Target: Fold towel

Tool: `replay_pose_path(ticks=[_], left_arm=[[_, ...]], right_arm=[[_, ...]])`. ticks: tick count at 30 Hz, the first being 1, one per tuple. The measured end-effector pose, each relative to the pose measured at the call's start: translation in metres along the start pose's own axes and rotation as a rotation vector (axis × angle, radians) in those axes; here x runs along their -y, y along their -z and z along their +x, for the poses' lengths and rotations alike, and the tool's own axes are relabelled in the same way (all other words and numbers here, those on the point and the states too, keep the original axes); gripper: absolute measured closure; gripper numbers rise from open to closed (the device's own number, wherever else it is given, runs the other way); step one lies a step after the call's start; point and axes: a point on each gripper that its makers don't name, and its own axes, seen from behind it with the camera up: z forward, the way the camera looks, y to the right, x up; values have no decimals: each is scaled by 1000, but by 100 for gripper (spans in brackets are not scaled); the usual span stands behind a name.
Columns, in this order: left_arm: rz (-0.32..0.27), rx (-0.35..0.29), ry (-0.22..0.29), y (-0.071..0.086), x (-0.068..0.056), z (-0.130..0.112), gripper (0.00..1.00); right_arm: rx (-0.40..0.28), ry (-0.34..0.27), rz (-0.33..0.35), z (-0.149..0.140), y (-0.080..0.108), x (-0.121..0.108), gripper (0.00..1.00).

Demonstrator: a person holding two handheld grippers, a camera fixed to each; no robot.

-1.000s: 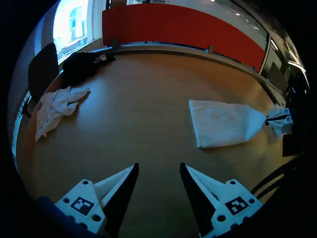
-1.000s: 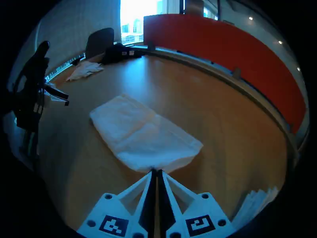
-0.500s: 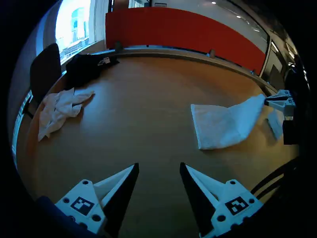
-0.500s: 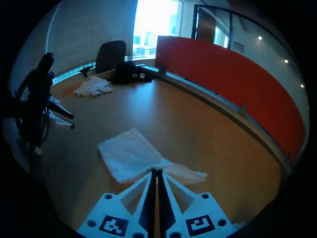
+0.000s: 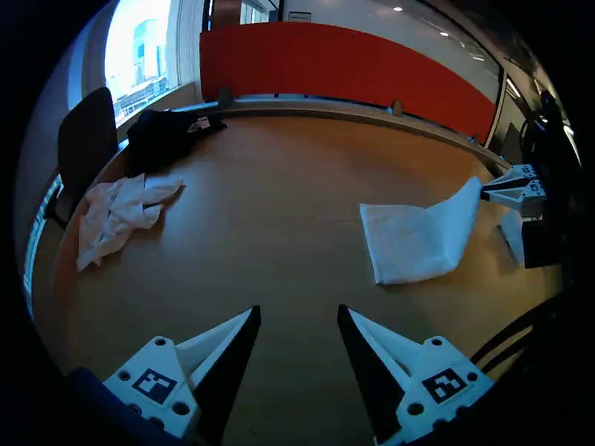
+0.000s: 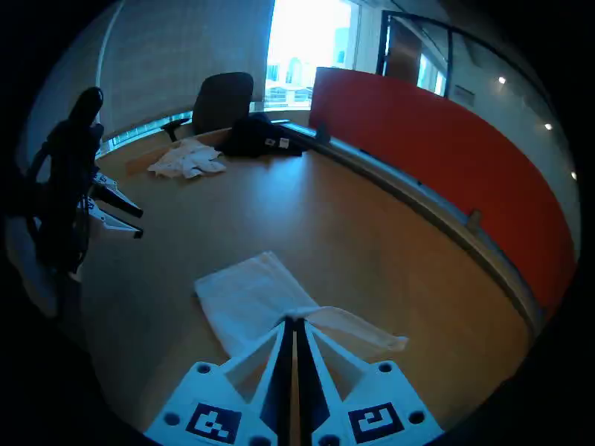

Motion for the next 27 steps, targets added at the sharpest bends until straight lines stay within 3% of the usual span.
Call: replay_pose_path(ticks=[11,20,27], left_arm=[[-4,-14,1,7,7,0,24],[6,-12,21,5,14,-8,24],[3,-9,44,2,16,-11,24]], right_arm=[[35,79,118,18,-61,58,93],[105,76,216,-5,-115,110,93],[127,60,234,-13,-125,114,94]])
